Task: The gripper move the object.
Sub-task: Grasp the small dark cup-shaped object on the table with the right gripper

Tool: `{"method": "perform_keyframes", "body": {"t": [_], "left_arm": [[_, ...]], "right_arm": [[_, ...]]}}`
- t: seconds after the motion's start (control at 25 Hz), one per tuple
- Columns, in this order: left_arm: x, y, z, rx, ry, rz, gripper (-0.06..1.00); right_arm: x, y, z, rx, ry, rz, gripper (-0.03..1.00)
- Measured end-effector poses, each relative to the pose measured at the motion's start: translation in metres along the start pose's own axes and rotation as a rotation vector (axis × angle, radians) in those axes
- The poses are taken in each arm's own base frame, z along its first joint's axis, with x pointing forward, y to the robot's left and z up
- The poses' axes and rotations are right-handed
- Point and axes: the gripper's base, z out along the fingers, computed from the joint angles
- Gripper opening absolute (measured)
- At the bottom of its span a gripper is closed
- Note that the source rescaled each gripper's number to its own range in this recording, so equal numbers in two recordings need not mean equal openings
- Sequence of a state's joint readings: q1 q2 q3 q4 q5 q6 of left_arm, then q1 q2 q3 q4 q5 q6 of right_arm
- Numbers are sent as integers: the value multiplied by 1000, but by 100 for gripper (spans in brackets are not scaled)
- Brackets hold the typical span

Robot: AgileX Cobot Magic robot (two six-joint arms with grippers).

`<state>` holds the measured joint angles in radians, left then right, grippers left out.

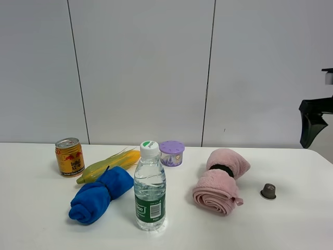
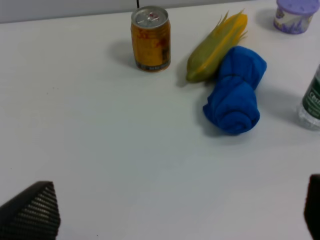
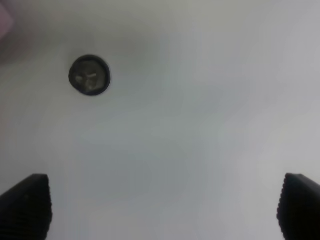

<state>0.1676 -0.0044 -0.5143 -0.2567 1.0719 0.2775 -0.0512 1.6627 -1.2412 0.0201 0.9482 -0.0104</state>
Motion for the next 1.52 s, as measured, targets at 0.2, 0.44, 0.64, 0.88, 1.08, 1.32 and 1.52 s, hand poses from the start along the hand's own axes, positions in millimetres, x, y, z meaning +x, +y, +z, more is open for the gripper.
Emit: {"method": "perform_keyframes", "body": {"t": [0.2, 0.44, 0.64, 0.88, 1.08, 1.32, 1.52], "left_arm": [[0, 0, 0, 0, 0, 0, 100], [0, 0, 0, 0, 0, 0, 100], [0, 0, 0, 0, 0, 0, 100], [0, 0, 0, 0, 0, 0, 100], [0, 0, 0, 0, 0, 0, 100], [0, 0, 0, 0, 0, 0, 100], [0, 0, 0, 0, 0, 0, 100]], "right_arm": [[-7, 3, 24, -34, 7, -14, 98], [-12, 31, 50, -41, -3, -136, 98], [-17, 55, 67, -28, -4, -239, 98], [-20, 60, 85, -24, -5, -258, 98], [-21, 60, 93, -23, -17, -260, 98], [-22, 61, 104, -21, -18, -264, 98], [-18, 61, 122, -19, 27, -265, 98]]}}
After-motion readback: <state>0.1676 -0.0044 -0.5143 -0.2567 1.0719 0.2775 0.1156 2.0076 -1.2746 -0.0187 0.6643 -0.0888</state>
